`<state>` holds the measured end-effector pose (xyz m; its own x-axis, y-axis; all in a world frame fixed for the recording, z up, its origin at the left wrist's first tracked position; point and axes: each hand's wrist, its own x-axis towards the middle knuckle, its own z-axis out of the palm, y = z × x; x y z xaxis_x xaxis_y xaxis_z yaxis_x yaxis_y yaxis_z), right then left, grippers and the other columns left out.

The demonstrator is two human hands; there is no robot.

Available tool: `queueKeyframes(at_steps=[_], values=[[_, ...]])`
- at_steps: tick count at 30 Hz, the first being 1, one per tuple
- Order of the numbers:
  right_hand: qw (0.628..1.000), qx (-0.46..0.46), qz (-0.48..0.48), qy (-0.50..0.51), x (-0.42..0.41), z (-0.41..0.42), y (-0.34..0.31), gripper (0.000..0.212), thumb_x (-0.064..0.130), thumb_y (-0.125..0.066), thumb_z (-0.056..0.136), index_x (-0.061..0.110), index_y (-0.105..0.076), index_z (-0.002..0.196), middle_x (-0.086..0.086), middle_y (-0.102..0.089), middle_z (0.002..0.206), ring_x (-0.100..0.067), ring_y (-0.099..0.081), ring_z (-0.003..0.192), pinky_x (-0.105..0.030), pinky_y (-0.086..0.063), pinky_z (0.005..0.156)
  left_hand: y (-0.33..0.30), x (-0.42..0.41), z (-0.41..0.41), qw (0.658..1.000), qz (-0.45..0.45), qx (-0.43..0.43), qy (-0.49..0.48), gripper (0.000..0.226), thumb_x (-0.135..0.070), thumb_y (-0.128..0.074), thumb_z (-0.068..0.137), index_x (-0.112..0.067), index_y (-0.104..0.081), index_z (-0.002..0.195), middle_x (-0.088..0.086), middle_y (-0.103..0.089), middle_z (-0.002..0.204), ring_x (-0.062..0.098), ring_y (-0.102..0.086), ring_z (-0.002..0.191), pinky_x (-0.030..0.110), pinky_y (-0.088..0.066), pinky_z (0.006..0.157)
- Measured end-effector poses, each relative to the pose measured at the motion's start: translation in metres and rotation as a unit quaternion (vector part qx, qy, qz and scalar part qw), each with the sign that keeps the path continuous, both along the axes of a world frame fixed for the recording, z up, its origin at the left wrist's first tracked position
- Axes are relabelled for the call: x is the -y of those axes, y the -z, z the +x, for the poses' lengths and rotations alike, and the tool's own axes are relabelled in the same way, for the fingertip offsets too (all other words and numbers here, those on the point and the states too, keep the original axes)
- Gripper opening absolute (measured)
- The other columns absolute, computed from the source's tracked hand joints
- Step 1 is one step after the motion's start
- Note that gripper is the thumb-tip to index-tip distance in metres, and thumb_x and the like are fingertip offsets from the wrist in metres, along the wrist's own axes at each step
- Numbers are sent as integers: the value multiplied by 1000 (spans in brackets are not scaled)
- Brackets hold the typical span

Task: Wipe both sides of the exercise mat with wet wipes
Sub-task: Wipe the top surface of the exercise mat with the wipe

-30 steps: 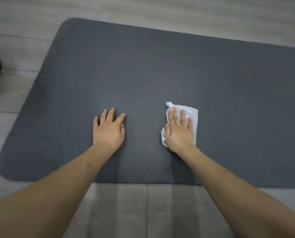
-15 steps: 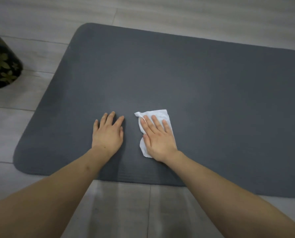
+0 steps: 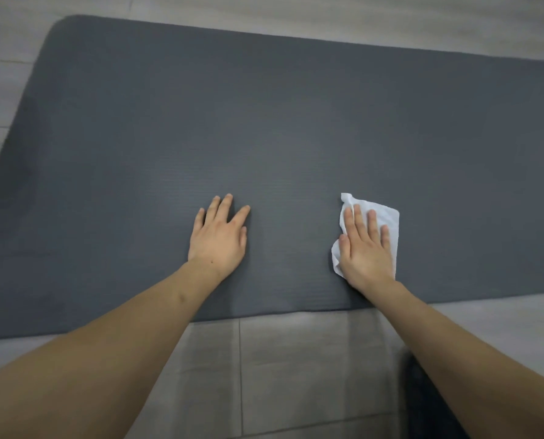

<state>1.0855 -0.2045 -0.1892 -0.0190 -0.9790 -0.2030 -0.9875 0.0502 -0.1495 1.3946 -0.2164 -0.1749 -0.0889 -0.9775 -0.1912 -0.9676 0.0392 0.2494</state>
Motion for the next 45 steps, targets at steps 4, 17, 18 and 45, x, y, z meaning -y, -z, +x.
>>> queueKeyframes(at_steps=[4,17,18,45], values=[[1000,-9,6,-26,-1,31,0,63,38,-10,106,29,15,163,12,18,171,-21,18,158,-51,3,128,3,-26,33,1000,-14,1,-21,51,-40,-34,106,-36,-31,157,5,-13,170,25,-6,157,46,-8,127],[954,0,8,-299,-16,261,0,63,41,-13,108,23,3,166,7,12,173,-26,19,158,-55,8,125,3,-82,147,986,-12,49,-158,50,-39,-36,106,-38,-33,156,4,-19,168,28,-13,155,54,-16,124],[950,-2,11,-311,-16,263,0,63,41,-13,108,23,3,166,7,11,173,-25,18,158,-55,8,126,2,-83,147,986,-14,49,-159,50,-39,-35,106,-37,-33,156,5,-19,168,28,-13,155,54,-15,124],[984,-39,11,-175,-29,98,-3,68,41,-1,101,23,11,165,9,19,171,-22,24,156,-52,5,128,-3,-45,70,998,7,42,-46,53,-45,-25,107,-39,-19,160,2,-6,171,24,0,157,49,-7,126]])
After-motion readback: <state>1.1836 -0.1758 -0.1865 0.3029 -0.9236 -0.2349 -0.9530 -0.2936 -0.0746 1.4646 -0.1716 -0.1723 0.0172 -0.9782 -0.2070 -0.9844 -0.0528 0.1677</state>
